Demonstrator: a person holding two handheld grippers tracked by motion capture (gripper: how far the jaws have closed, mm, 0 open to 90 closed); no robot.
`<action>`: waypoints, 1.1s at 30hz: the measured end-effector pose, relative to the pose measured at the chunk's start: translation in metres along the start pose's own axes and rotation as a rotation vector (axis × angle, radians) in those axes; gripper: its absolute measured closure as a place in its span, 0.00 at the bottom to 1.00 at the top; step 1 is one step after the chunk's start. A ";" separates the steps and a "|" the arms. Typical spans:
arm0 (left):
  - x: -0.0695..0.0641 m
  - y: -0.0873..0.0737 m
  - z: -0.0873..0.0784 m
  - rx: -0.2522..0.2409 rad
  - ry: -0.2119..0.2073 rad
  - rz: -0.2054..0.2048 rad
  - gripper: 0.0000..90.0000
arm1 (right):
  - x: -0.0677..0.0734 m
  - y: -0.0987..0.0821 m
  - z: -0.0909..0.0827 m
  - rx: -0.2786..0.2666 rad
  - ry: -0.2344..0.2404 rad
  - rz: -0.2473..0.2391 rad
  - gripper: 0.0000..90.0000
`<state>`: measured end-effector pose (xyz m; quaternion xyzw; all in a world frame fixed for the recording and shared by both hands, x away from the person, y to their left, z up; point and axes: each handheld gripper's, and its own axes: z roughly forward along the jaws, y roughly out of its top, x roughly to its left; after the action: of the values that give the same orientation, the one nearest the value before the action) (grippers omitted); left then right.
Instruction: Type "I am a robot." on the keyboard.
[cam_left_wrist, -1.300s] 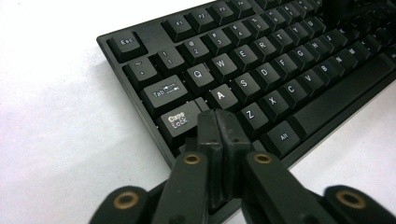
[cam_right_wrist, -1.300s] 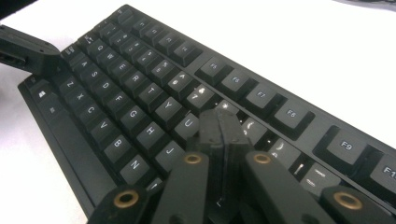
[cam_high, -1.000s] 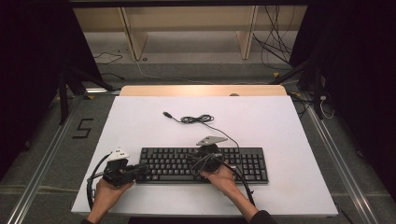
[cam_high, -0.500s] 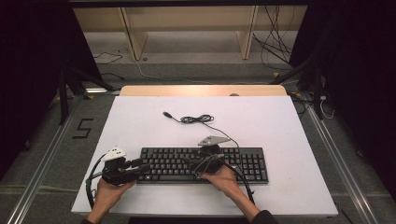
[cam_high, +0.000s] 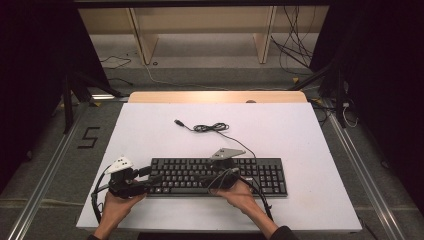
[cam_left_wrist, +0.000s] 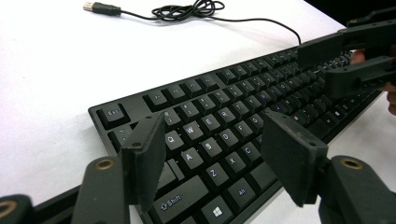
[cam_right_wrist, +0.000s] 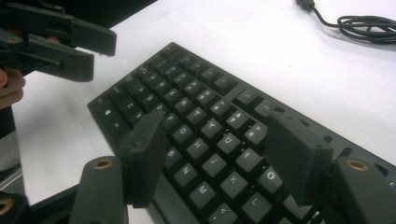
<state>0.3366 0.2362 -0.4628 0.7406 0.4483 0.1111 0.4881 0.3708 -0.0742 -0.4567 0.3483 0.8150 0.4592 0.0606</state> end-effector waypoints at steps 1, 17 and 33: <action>0.000 0.000 0.000 -0.002 0.003 -0.002 0.44 | 0.000 0.000 0.000 0.000 0.000 0.000 0.44; 0.001 0.001 -0.003 -0.042 0.019 -0.007 0.37 | 0.014 -0.004 0.001 0.015 0.042 -0.031 0.55; 0.001 0.001 -0.003 -0.053 0.031 -0.015 0.35 | 0.020 -0.012 0.008 0.081 0.054 -0.057 0.93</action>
<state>0.3356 0.2389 -0.4606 0.7224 0.4581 0.1308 0.5012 0.3524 -0.0603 -0.4665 0.3149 0.8437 0.4331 0.0375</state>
